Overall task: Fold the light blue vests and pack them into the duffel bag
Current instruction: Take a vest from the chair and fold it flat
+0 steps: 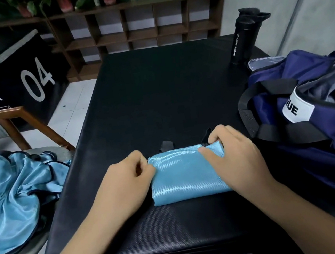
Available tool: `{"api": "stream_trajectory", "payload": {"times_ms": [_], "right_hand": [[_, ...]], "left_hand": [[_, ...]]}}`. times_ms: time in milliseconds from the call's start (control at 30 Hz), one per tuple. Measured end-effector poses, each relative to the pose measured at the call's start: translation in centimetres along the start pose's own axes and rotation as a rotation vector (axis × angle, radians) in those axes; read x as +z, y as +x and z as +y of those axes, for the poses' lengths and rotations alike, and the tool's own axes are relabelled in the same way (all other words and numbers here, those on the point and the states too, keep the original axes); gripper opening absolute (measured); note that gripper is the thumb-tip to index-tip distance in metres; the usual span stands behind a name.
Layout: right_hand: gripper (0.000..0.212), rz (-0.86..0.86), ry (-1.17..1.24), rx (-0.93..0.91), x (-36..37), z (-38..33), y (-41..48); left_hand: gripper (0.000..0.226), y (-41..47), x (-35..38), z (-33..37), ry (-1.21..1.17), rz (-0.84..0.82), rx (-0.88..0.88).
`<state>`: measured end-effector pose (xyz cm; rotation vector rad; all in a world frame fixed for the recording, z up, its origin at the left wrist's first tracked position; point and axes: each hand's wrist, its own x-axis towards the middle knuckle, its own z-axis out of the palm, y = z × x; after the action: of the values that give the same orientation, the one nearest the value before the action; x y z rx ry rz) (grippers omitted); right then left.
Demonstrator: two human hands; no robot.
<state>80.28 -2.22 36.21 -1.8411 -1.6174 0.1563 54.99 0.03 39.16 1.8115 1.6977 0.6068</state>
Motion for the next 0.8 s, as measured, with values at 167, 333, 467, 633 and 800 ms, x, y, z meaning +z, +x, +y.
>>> {"api": "stream_trajectory", "payload": {"times_ms": [167,333,467,633,800], "right_hand": [[0.028,0.037,-0.113,-0.124,0.9,0.7,-0.2],[0.032,0.086,-0.138,-0.192,1.3,0.8,-0.5],[0.035,0.081,-0.102,-0.216,1.0,0.7,-0.6],[0.036,0.040,0.080,-0.250,-0.7,0.0,-0.6],[0.034,-0.076,0.457,-0.190,-7.2,-2.7,0.3]], "left_hand": [[0.032,-0.2,0.1,0.6,-0.057,0.032,0.011],[0.035,0.3,0.9,1.1,-0.316,-0.017,-0.024],[0.030,0.4,1.2,1.7,-0.522,-0.032,-0.026],[0.031,-0.2,-0.9,4.5,-0.525,-0.082,0.136],[0.031,-0.9,-4.1,9.2,-0.459,-0.223,0.325]]}}
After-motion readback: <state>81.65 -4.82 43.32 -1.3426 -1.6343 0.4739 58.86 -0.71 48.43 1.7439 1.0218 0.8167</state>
